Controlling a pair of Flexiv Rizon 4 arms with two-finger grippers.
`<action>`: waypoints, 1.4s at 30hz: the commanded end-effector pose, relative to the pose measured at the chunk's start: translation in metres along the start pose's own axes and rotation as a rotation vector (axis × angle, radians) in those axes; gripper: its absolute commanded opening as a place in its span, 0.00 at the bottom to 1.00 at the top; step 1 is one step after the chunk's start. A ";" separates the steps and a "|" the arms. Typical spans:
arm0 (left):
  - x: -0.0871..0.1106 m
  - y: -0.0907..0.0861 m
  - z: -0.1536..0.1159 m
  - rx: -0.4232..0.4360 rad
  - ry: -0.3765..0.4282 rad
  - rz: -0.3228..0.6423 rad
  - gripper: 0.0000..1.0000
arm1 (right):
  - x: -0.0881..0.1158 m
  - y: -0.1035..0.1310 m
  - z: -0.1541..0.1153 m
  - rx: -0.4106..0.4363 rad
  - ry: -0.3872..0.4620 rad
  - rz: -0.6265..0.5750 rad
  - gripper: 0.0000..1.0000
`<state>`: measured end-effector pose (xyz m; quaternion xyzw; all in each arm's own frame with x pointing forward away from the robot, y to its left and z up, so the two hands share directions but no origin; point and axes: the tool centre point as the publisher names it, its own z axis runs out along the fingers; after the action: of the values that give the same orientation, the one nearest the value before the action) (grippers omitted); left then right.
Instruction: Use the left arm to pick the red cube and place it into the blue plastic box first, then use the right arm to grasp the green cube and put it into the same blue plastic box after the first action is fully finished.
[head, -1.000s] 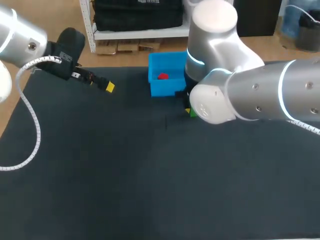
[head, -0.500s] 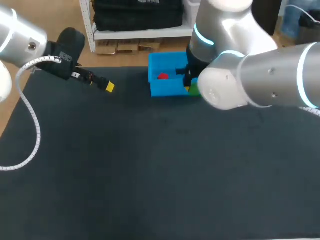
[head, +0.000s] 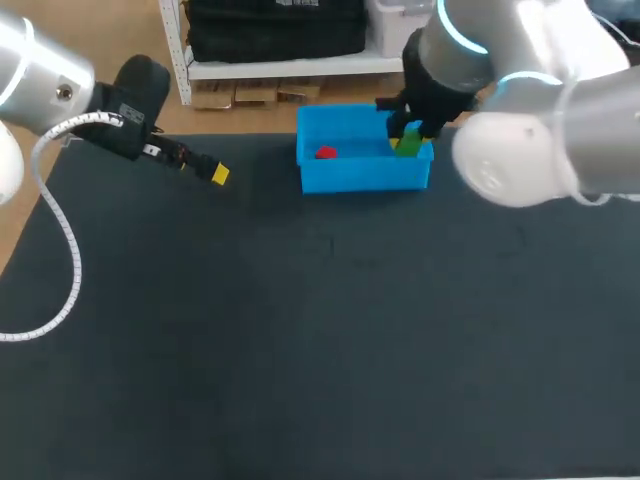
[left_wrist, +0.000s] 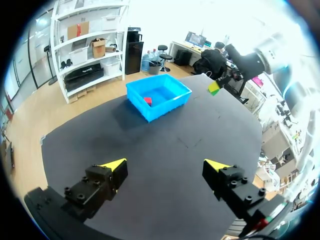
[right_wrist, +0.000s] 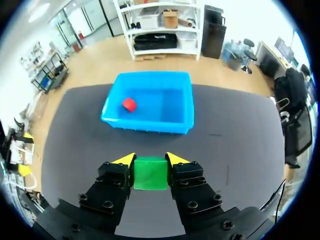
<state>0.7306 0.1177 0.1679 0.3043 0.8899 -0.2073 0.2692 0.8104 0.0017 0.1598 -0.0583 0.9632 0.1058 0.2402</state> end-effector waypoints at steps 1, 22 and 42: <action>0.001 0.001 0.000 0.005 -0.006 0.003 1.00 | 0.010 -0.006 -0.015 -0.024 -0.174 -0.007 0.00; 0.001 0.001 0.000 0.005 -0.006 0.003 1.00 | 0.010 0.017 -0.015 -0.177 -0.263 -0.033 0.00; 0.001 0.001 0.000 0.005 -0.006 0.003 1.00 | -0.038 0.014 0.032 -0.158 -0.250 -0.027 0.00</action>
<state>0.7307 0.1177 0.1679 0.3042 0.8899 -0.2073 0.2692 0.8341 0.0143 0.1644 -0.0782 0.9141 0.1875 0.3510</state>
